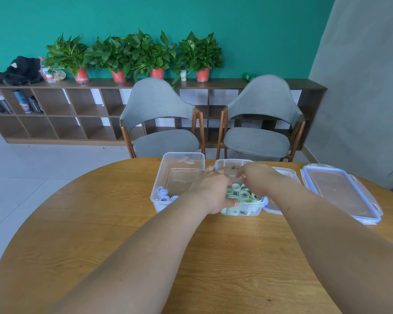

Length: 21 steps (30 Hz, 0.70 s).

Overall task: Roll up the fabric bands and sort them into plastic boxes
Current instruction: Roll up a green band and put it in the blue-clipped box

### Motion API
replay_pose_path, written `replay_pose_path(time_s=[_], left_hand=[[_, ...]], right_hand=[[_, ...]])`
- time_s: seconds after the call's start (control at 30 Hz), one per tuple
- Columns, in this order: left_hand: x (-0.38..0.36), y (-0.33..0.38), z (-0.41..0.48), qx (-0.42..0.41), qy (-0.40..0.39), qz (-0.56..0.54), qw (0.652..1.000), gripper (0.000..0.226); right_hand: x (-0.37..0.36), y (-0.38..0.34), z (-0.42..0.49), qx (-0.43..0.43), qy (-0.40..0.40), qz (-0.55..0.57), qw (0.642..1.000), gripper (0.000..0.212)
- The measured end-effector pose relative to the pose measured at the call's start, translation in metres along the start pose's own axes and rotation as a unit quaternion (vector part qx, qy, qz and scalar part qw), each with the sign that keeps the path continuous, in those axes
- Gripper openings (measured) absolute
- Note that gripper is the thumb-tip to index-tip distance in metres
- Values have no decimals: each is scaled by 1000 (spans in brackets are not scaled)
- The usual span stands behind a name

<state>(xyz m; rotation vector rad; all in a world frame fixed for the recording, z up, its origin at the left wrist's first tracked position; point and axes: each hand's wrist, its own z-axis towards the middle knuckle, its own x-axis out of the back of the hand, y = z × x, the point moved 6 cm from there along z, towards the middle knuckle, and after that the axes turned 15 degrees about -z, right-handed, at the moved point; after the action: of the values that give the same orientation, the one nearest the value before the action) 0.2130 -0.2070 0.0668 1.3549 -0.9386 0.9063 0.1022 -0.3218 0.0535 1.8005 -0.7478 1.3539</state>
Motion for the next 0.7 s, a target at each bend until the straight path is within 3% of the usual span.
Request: replay_pose_path(time_s=[0.47,0.7], left_hand=[[13,37,-60,-3,31,-2,1000,68],[-9,78,-94,-36,32,-12,999,65]], right_hand=[[26,2,-87,-8,69,-22,997,43],[11,13,-155,-35,48,12,998,45]])
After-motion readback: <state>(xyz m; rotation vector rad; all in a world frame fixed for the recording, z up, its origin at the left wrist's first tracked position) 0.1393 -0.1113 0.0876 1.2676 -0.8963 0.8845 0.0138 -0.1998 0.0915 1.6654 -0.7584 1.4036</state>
